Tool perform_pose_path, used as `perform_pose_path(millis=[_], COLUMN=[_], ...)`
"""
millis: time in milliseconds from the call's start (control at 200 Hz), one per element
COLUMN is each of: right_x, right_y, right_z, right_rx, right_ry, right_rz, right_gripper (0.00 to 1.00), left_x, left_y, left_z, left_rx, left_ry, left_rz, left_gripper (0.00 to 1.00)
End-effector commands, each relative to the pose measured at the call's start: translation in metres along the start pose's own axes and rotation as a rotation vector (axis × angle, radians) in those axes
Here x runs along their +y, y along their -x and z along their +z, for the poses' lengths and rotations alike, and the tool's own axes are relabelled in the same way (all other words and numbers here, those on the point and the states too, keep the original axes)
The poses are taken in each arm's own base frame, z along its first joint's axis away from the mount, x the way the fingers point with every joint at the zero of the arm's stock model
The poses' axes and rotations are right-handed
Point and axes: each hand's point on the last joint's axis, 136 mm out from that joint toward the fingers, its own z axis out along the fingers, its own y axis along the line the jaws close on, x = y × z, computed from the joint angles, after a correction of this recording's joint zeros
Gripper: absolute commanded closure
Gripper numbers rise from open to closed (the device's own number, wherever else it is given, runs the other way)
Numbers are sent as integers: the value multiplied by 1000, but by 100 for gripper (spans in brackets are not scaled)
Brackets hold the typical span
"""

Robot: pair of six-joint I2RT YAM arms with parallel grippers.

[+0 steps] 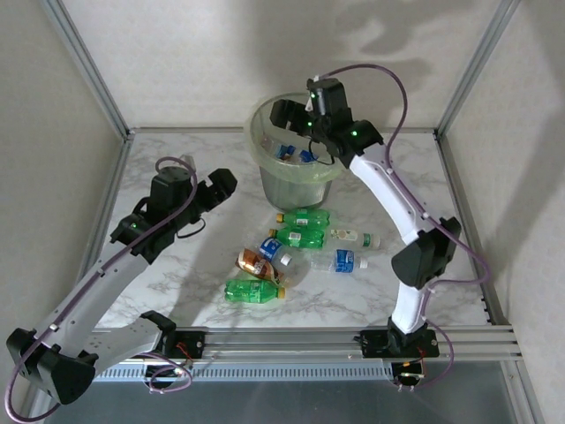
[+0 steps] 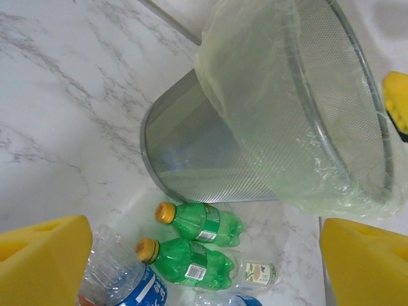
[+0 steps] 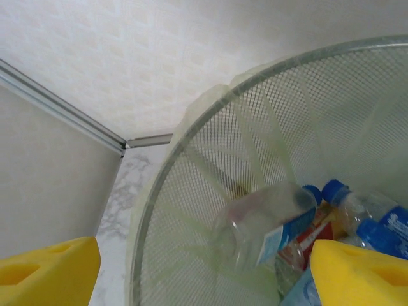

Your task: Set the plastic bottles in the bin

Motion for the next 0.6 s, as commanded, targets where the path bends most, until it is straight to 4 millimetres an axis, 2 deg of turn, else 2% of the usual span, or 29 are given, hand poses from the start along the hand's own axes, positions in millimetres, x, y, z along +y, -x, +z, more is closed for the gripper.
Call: perform_pose_path(millis=[0, 115, 210, 230, 275, 416, 591], right_x=[15, 10, -7, -2, -8, -40, -83], right_y=[10, -6, -20, -29, -39, -73, -112], right_z=[-51, -85, -107, -112, -122, -145, -164], right_rx=[-81, -94, -74, -59, -51, -3, 64], right_ry=[-2, -37, -82, -76, -103, -186, -307], right_rz=[-8, -6, 18, 8, 0, 44, 71], right_gripper=[14, 14, 14, 14, 14, 14, 13], left_x=[4, 13, 24, 24, 27, 37, 38], left_y=[-9, -22, -34, -36, -43, -56, -52], left_z=[2, 10, 17, 20, 25, 35, 37], left_rx=[30, 72, 98, 107, 126, 169, 145], left_ry=[-22, -11, -2, -8, -13, 15, 26], left_rz=[17, 18, -16, -20, -27, -24, -74], left_gripper=[10, 12, 13, 14, 15, 17, 18])
